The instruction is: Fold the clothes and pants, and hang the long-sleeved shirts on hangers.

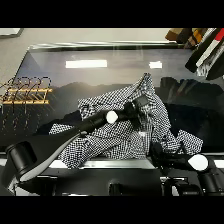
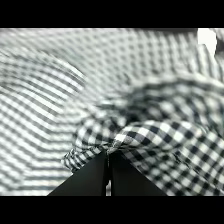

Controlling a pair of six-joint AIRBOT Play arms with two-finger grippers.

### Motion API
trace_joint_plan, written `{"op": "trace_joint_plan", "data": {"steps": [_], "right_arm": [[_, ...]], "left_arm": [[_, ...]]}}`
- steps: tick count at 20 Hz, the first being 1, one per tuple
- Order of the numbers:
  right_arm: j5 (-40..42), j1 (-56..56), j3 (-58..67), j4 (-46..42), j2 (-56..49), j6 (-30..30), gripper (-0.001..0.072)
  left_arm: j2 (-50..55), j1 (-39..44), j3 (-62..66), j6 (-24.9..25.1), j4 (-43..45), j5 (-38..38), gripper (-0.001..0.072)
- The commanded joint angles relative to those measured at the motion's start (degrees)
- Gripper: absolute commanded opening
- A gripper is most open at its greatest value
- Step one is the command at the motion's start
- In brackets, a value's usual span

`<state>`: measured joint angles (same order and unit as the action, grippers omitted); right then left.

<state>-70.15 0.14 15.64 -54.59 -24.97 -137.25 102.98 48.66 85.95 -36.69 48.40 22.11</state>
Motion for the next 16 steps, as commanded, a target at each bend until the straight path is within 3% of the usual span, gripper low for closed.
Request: {"op": "trace_joint_plan", "data": {"steps": [1, 5, 7, 12, 14, 16], "right_arm": [[0.02, -0.04, 8.26, -8.0, -1.64, 0.13, 0.003], [-0.57, -0.04, 29.29, -15.43, -17.57, 8.96, 0.003], [-1.84, -0.07, 44.59, -15.56, -29.49, 15.15, 0.003], [-6.47, -0.11, 88.28, -15.06, -53.53, 22.49, 0.003], [-6.08, -0.11, 102.68, -13.2, -58.95, 23.45, 0.003], [-1.68, -0.11, 109.13, -8.83, -60.15, 24.72, 0.003]], "left_arm": [[-2.32, -4.26, 5.38, -4.13, -0.28, 5.44, 0.0014], [-5.35, -12.15, 12.94, -16.65, -0.22, 13.73, 0.0014], [-6.88, -16.41, 15.76, -19.76, -0.2, 14.78, 0.0013], [-10.4, -25.97, 21.79, -20.44, -0.17, 14.97, 0.0014], [-12.68, -29.05, 23.19, -20.41, -0.17, 14.95, 0.0014], [-15.91, -31.85, 23.8, -20.39, -0.17, 14.95, 0.0014]]}}
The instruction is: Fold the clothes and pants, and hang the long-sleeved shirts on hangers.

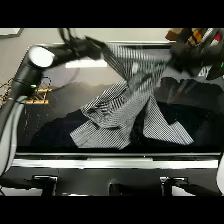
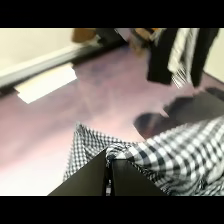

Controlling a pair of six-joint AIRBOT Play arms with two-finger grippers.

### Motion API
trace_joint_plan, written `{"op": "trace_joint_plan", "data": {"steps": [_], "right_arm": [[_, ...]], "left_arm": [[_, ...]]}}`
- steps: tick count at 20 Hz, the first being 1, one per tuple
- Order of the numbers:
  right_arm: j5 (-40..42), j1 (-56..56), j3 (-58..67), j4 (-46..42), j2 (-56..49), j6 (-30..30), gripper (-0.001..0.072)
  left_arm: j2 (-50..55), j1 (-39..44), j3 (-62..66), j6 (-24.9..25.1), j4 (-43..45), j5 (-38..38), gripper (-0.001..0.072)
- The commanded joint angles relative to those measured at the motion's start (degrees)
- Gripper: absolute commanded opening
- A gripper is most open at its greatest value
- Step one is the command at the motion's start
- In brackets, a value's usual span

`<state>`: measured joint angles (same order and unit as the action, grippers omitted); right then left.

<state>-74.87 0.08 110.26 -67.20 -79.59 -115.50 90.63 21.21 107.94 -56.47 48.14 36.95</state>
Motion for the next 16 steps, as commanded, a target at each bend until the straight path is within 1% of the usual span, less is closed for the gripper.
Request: {"op": "trace_joint_plan", "data": {"steps": [1, 2, 3, 5, 7, 9, 11, 13, 14, 16], "right_arm": [[6.19, -0.04, 14.29, 7.3, -4.59, 4.48, 0.003], [8.85, -0.15, 14.14, 11.13, -3.65, 7.15, 0.003], [11.34, -0.92, 13.94, 12.83, -2.67, 9.64, 0.003], [17.27, -4.28, 13.94, 12.96, -0.26, 16.39, 0.003], [21.97, -7.8, 13.94, 12.24, 1.99, 20.65, 0.003], [23.89, -10.54, 13.94, 9.86, 4.31, 24.46, 0.003], [24.72, -13.11, 13.94, 4.68, 6.95, 27.04, 0.003], [25.49, -15.87, 13.94, -1.51, 9.66, 27.02, 0.003], [25.64, -16.92, 13.94, -3.06, 10.69, 26.99, 0.003], [25.4, -18.62, 13.94, -4.0, 12.2, 26.14, 0.003]], "left_arm": [[-5.42, -5.66, 1.79, -0.61, 0.09, 0.17, 0.0014], [-7.41, -6.8, 1.79, -0.61, 0.09, 0.17, 0.0014], [-9.57, -7.89, 1.79, -0.61, 0.09, 0.15, 0.0015], [-13.86, -9.49, 1.79, -0.61, 0.09, 0.17, 0.0015], [-18.32, -10.47, 1.79, -0.61, 0.09, 0.2, 0.0015], [-22.67, -11.06, 1.79, -0.59, 0.11, 0.17, 0.0015], [-26.77, -11.28, 1.79, -0.59, 0.11, 1.22, 0.0016], [-30.29, -11.3, 1.79, -0.72, 0.09, 4.94, 0.0016], [-31.78, -11.26, 1.79, -2.97, 0.09, 7.54, 0.0016], [-33.48, -11.26, 1.79, -9.92, 0.11, 13.29, 0.0016]]}}
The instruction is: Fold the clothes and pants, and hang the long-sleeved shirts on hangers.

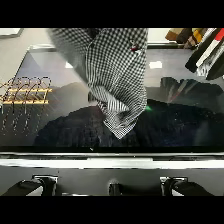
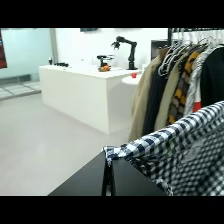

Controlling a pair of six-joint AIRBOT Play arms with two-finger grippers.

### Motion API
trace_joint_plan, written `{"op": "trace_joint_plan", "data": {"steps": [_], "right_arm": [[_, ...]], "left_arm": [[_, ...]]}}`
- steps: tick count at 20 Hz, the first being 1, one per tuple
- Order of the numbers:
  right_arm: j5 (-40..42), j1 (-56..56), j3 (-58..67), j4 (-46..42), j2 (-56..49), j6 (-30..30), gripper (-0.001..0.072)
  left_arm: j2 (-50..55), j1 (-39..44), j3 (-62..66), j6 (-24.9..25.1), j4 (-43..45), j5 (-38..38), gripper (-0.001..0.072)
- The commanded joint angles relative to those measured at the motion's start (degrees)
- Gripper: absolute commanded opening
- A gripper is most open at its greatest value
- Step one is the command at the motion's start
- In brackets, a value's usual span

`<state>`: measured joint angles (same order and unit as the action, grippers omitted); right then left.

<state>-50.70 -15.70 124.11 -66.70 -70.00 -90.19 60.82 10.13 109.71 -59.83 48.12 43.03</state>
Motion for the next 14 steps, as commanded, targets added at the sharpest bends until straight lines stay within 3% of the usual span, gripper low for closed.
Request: {"op": "trace_joint_plan", "data": {"steps": [1, 4, 8, 12, 14], "right_arm": [[0.61, -3.54, 0.09, -4.52, 2.89, 0.81, 0.003], [-5.68, -4.92, -1.81, -6.95, 2.73, -3.08, 0.003], [-22.62, -4.92, -7.58, -14.25, 2.75, -7.91, 0.003], [-37.99, -4.92, -14.49, -18.43, 3.85, -11.13, 0.0029], [-39.04, -4.92, -23.17, -22.43, 7.45, -13.46, 0.0028]], "left_arm": [[-3.87, -0.17, 0.0, -10.08, 0.13, 10.38, 0.0016], [-2.99, -0.15, -1.62, -19.43, 0.31, 20.52, 0.0016], [-0.85, -0.09, -8.37, -28.39, 0.96, 28.57, 0.0015], [-0.52, 3.72, -19.93, -30.23, 1.64, 29.22, 0.0015], [-0.52, 7.26, -25.83, -30.34, 4.31, 28.94, 0.0014]]}}
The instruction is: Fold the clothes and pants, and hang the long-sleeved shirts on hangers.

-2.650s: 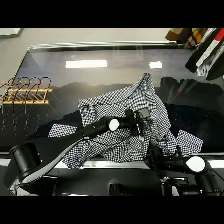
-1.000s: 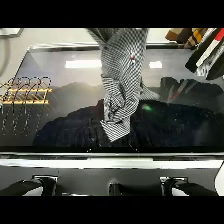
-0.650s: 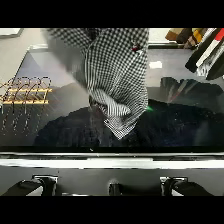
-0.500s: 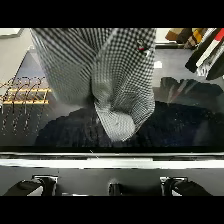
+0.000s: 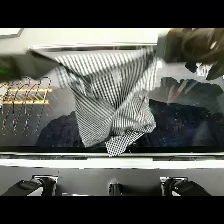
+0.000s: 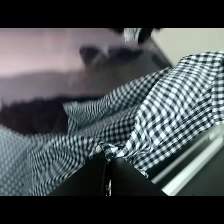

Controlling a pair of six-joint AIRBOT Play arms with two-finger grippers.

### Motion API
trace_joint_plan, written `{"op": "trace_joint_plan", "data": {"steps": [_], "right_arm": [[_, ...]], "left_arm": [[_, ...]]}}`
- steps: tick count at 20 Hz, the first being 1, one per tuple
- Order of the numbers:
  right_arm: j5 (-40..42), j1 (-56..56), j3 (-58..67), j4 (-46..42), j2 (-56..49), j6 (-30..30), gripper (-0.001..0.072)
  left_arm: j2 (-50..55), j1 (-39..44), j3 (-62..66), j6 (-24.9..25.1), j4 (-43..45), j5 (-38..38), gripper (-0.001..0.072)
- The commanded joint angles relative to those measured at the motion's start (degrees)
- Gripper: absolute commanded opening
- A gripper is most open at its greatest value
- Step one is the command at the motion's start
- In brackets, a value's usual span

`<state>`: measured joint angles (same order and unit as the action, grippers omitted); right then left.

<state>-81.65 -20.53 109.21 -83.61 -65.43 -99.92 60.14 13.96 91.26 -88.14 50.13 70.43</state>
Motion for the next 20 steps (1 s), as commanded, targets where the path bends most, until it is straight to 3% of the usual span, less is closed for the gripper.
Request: {"op": "trace_joint_plan", "data": {"steps": [1, 5, 8, 13, 18, 20], "right_arm": [[-5.53, -0.09, -15.15, -5.99, 5.88, -6.03, 0.0028], [7.5, -0.09, -44.44, -2.1, 17.73, -16.74, 0.0028], [17.92, -0.09, -57.81, 5.57, 22.82, -19.71, 0.0028], [25.83, -0.09, -61.64, 4.83, 20.72, -19.67, 0.0029], [41.75, -0.09, -60.02, 5.46, 16.59, -20.87, 0.0029], [44.68, -0.09, -56.39, 4.35, 16.55, -21.44, 0.0029]], "left_arm": [[0.15, 5.46, -10.47, -3.26, 4.15, 0.61, 0.0014], [0.17, 12.22, -21.77, -5.38, 5.86, -8.48, 0.0014], [0.35, 15.06, -27.8, -5.38, 5.86, -15.19, 0.0014], [1.49, 15.04, -30.42, -5.66, 6.29, -19.54, 0.0014], [2.78, 14.19, -30.25, -19.41, 17.44, -22.05, 0.0014], [2.6, 13.0, -29.4, -20.37, 18.05, -22.03, 0.0014]]}}
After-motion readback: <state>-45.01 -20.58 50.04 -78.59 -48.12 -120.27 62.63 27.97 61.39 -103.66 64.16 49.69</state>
